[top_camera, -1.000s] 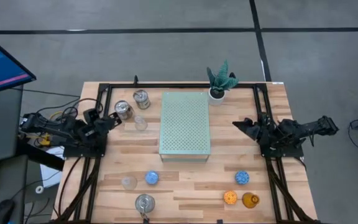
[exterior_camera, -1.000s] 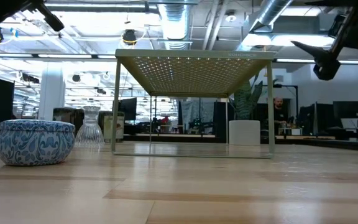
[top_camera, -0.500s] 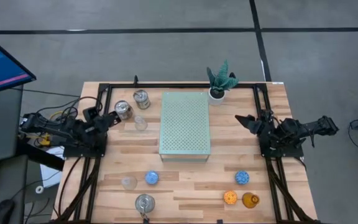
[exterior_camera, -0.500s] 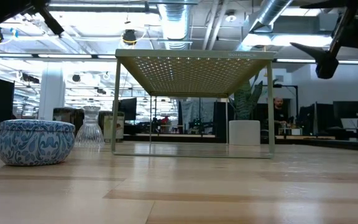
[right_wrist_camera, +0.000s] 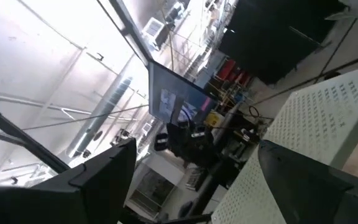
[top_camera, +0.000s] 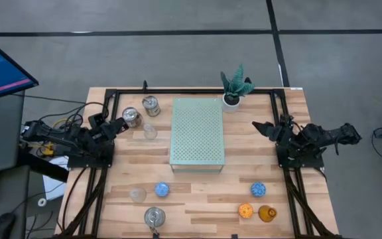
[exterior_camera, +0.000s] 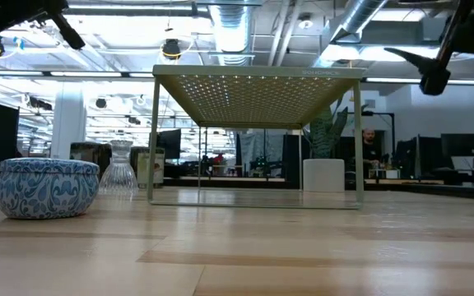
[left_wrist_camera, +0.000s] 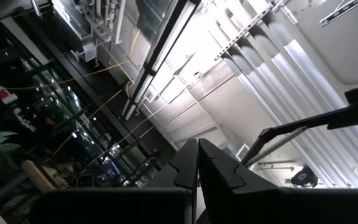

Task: Stock candles and holders on shelf
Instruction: Put the blue scented candle on the shelf

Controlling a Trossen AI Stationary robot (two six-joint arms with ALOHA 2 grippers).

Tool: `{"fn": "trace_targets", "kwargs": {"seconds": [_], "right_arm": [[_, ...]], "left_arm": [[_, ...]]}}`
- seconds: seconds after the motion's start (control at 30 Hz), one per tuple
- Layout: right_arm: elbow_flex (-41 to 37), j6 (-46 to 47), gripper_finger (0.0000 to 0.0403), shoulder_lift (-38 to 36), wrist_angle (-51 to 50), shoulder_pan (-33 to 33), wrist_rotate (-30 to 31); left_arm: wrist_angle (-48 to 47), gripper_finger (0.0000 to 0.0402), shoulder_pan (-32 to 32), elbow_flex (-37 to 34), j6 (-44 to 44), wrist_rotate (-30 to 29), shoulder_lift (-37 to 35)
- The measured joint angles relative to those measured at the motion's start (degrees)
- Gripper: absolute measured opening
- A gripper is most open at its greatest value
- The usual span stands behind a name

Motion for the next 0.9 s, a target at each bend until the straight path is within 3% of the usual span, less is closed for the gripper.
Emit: {"fn": "trace_targets", "kwargs": {"seconds": [0.3,0.57,0.9], "right_arm": [[11.9,-1.2,0.0327,4.0,-19.2,0.0,-1.0],[23.3,-0.1,0.0327,15.9,-34.6,0.2,-4.7],[33.4,6.6,0.0327,35.0,-58.2,0.0,-25.2]], "left_arm": [[0.0,0.0012,0.0,0.0,-0.6,-0.9,1.6],[0.0,0.0012,0.0,0.0,-3.8,-0.8,3.8],[0.0,0.0012,0.0,0.0,-4.7,0.2,4.5]]}}
